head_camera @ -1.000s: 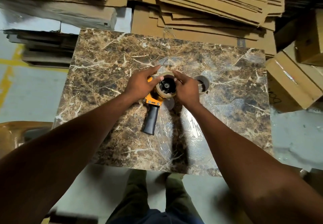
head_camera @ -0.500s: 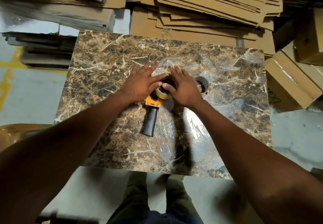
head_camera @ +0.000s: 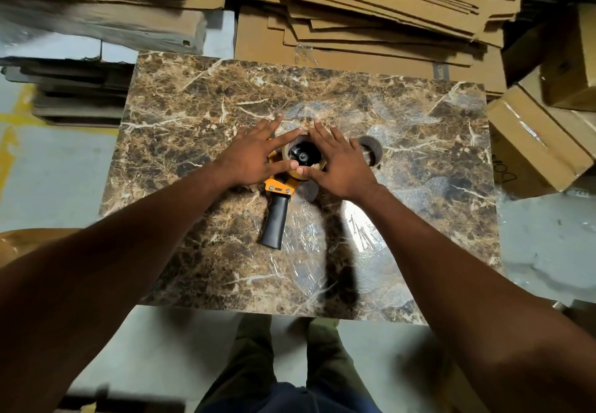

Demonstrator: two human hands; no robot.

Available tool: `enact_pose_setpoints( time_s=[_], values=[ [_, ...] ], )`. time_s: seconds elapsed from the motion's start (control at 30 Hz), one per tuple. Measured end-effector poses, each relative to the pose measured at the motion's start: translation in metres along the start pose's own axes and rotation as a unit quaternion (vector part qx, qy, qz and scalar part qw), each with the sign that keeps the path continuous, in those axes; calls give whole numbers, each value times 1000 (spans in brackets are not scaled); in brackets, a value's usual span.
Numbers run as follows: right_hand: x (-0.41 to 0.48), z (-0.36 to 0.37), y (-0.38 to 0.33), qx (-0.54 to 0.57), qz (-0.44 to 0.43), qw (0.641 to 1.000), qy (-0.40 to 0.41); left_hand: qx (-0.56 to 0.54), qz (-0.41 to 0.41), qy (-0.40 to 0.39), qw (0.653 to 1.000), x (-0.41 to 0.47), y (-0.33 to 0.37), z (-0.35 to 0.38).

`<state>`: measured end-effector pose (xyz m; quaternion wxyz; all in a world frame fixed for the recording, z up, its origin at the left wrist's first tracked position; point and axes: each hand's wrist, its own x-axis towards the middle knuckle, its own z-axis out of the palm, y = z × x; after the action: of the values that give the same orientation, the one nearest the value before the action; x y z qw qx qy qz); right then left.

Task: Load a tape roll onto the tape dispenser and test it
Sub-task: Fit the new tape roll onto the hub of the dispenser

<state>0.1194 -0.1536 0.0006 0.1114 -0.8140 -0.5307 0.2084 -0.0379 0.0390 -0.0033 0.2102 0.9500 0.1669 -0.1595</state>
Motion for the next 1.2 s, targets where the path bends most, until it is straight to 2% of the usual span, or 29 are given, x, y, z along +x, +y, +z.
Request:
enact_pose_setpoints(
  time_s=[0.7, 0.87, 1.03, 1.13, 1.2],
  values=[
    [1, 19, 6, 33, 0, 999, -1, -23, -18, 6, 1000, 1, 0, 8],
    [2, 27, 7, -31, 10, 999, -22, 19, -42, -12, 999, 6, 8, 9],
    [3, 28, 3, -43, 19, 999, -21, 31, -50, -18, 998, 7, 12, 5],
    [3, 23, -1, -54, 38, 997, -37, -46, -48, 6, 998, 0, 9, 6],
    [3, 17, -4, -53, 48, 997, -42, -175, -75, 81, 978, -12, 7, 7]
  ],
)
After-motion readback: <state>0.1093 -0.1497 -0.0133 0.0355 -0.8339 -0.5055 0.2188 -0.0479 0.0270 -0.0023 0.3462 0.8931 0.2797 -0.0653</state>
